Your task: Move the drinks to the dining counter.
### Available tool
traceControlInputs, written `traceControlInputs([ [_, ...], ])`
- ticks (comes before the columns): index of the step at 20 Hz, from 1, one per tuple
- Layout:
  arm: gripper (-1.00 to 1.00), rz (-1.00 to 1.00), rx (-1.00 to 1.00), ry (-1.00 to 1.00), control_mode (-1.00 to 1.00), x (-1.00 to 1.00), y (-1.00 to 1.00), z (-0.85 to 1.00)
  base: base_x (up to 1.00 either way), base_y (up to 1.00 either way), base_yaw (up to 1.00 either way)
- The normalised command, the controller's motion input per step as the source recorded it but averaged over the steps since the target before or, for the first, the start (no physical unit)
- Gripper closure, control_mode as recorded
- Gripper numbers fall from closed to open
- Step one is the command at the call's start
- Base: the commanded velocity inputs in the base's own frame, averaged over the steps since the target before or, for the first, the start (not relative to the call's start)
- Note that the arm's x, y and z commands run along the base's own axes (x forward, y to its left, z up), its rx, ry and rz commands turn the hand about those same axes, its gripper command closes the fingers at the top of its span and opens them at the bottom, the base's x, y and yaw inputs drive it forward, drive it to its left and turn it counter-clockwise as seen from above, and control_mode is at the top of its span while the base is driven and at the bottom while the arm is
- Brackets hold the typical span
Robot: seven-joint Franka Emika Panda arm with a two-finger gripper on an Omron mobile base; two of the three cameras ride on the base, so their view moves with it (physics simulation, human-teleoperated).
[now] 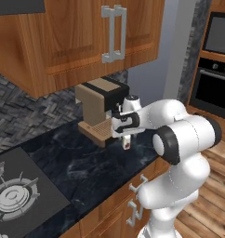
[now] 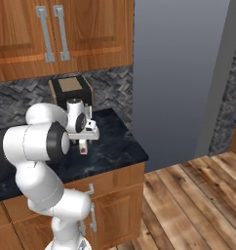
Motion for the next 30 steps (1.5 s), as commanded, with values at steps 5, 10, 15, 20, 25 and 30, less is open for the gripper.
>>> traceControlInputs([
  [5, -1.00, 0.00, 0.00, 0.00, -1.00, 0.00, 0.00, -0.21, 0.00, 0.00, 0.00],
  [10, 1.00, 0.00, 0.00, 0.00, -1.00, 0.00, 0.00, -0.30, 0.00, 0.00, 0.00],
  [15, 1.00, 0.00, 0.03, 0.00, -1.00, 0.00, 0.00, -0.33, 0.00, 0.00, 0.00],
  [20, 1.00, 0.00, 0.04, -0.02, -1.00, -0.11, 0.00, -0.28, 0.00, 0.00, 0.00],
  [25, 1.00, 0.00, 0.00, -0.28, -1.00, -0.64, 0.00, 0.42, 0.00, 0.00, 0.00],
  [30, 1.00, 0.00, 0.00, -0.29, -1.00, -0.68, -0.11, 0.82, 0.00, 0.00, 0.00],
])
